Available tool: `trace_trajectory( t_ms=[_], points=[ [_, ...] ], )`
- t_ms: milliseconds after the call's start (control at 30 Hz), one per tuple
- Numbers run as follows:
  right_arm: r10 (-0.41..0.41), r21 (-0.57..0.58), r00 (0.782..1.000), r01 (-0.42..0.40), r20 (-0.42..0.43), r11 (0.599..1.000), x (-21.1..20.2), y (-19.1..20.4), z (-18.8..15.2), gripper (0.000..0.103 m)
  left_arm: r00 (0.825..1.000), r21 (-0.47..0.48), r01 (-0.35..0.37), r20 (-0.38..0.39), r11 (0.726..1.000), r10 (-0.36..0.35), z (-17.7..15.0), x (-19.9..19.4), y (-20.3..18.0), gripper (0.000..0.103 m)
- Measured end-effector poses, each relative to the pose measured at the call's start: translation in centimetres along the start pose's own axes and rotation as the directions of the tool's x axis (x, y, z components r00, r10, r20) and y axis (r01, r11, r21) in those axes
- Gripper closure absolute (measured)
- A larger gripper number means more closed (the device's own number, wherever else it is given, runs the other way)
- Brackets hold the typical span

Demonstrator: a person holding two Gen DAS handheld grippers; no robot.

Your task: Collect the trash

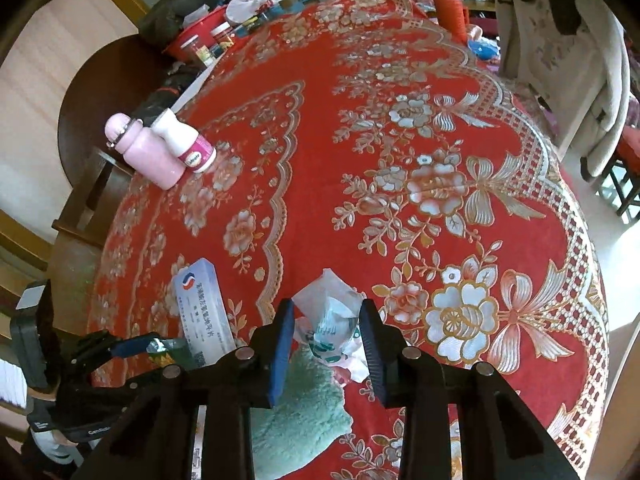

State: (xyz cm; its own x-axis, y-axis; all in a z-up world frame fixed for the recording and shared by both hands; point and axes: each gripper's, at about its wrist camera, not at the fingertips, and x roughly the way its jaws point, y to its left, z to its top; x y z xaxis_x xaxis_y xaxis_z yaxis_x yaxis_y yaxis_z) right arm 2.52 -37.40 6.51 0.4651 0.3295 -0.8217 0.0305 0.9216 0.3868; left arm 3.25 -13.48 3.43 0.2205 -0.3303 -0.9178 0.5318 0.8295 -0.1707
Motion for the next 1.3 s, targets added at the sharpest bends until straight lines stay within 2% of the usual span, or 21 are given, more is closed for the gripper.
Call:
trace_trajectory(
  t_ms=[133, 167, 267, 300, 667, 1167, 1300],
  points=[
    [-0.001, 0.007, 1.0, 0.001, 0.026, 1.0, -0.9, -0.1, 0.6, 0.071, 1.0, -0.012, 0.023, 0.002, 1.0, -0.023, 0.6, 0.4, -0.1, 0.056],
    [-0.001, 0.009, 0.999, 0.001, 0.032, 1.0, -1.1, -0.2, 0.7, 0.071, 1.0, -0.016, 0.026, 0.001, 1.0, -0.026, 0.6, 0.5, -0.1, 0.059],
    [-0.004, 0.011, 0.999, 0.004, 0.042, 1.0, -1.5, -0.3, 1.0, 0.071, 0.999, -0.047, 0.042, 0.006, 0.998, -0.042, 0.8, 0.7, 0.1, 0.082],
    [-0.005, 0.012, 0.999, 0.004, 0.045, 1.0, -1.6, -0.4, 1.0, 0.071, 0.999, -0.063, 0.049, 0.011, 0.997, -0.048, 0.8, 0.5, 0.3, 0.087],
    [0.014, 0.02, 0.999, -0.014, 0.044, 1.0, -2.3, -1.1, 0.7, 0.071, 0.997, -0.234, 0.042, 0.075, 0.971, -0.025, 0.4, -1.8, 2.6, 0.091],
    [0.025, -0.032, 0.997, -0.023, 0.078, 0.999, -5.8, -1.7, -0.1, 0.071, 0.984, -0.224, 0.072, 0.176, 0.972, -0.032, 2.5, -5.1, -2.9, 0.091],
    [0.029, -0.016, 0.998, -0.028, 0.054, 0.999, -6.1, -2.8, -0.6, 0.071, 0.982, -0.206, 0.071, 0.184, 0.976, -0.032, 2.8, -5.3, -4.7, 0.091]
  ],
)
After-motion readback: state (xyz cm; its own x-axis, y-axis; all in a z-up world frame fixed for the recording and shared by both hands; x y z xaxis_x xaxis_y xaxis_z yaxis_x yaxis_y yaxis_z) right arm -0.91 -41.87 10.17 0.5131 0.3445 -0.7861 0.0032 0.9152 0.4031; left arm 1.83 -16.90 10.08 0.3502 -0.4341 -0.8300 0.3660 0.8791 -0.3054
